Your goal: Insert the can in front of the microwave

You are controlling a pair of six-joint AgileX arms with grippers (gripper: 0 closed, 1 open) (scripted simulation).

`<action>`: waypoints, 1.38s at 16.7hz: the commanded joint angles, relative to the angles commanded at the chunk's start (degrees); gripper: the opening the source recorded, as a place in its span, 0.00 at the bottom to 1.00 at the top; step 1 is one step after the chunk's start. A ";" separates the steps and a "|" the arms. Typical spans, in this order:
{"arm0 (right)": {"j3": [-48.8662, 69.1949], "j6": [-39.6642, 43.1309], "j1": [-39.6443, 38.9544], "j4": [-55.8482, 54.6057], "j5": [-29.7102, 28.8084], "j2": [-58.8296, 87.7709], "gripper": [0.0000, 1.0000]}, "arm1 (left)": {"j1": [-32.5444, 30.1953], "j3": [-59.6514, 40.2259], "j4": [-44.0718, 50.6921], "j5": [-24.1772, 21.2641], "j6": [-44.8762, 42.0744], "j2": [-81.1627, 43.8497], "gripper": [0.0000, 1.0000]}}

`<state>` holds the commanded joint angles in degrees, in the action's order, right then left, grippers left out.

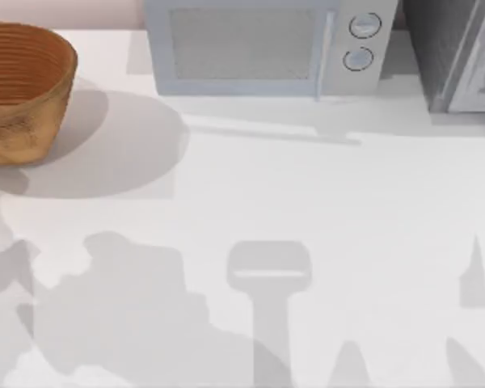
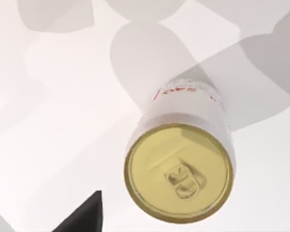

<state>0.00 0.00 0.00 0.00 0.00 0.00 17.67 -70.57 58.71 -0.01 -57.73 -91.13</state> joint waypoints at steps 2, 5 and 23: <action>0.00 0.00 0.00 0.00 0.00 0.00 1.00 | 1.35 -5.58 4.09 -0.01 -4.26 -6.74 1.00; 0.00 0.00 0.00 0.00 0.00 0.00 1.00 | 2.68 -11.01 7.93 -0.03 -8.36 -12.94 1.00; 0.00 0.00 0.00 0.00 0.00 0.00 1.00 | 3.15 -2.63 -4.24 -0.05 -9.58 -17.52 1.00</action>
<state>0.00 0.00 0.00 0.00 0.00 0.00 20.82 -73.20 54.47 -0.07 -67.30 -108.65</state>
